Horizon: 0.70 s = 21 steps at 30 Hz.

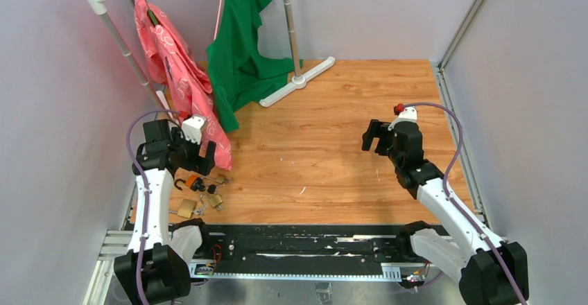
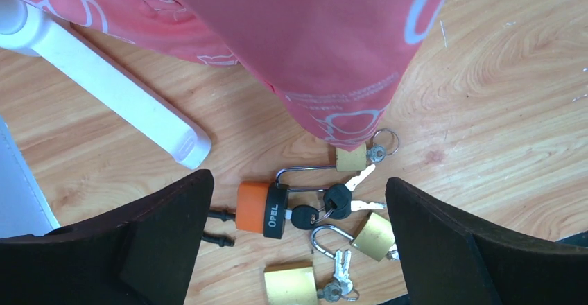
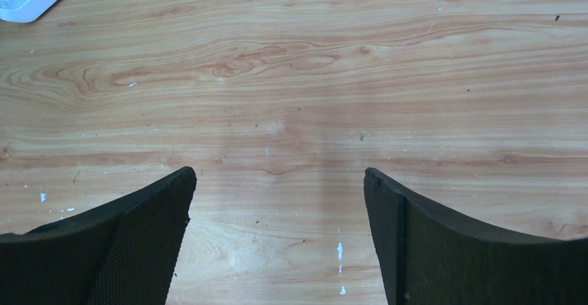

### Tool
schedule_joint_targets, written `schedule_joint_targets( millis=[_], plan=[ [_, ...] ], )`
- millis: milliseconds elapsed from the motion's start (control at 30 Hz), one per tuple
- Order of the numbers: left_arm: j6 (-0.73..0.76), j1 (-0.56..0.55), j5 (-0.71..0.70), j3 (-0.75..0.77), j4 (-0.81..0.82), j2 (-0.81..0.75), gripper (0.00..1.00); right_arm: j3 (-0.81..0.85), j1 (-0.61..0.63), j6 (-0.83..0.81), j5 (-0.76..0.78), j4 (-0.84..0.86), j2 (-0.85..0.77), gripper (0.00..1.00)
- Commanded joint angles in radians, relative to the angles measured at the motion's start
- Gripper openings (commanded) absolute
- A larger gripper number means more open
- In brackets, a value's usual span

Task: Lock with the key
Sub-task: Pick up the lock from the center of the board.

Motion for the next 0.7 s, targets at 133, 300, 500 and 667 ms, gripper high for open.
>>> schedule_joint_targets(
  millis=[133,300,500,667],
  plan=[
    [0.186,-0.004,0.261,0.081,-0.074,0.066,1.00,0.015,-0.016,-0.056,-0.064,0.023,-0.039,0.94],
    [0.343,-0.125,0.229,0.169,-0.188,0.204,0.86,0.055,-0.015,-0.066,-0.219,0.021,-0.042,0.92],
    [0.499,-0.335,-0.035,0.192,-0.209,0.352,0.77,0.097,-0.014,-0.069,-0.378,0.021,-0.046,0.90],
    [0.738,-0.316,-0.040,0.289,-0.373,0.414,0.70,0.113,-0.015,-0.080,-0.446,-0.004,-0.053,0.88]
  ],
)
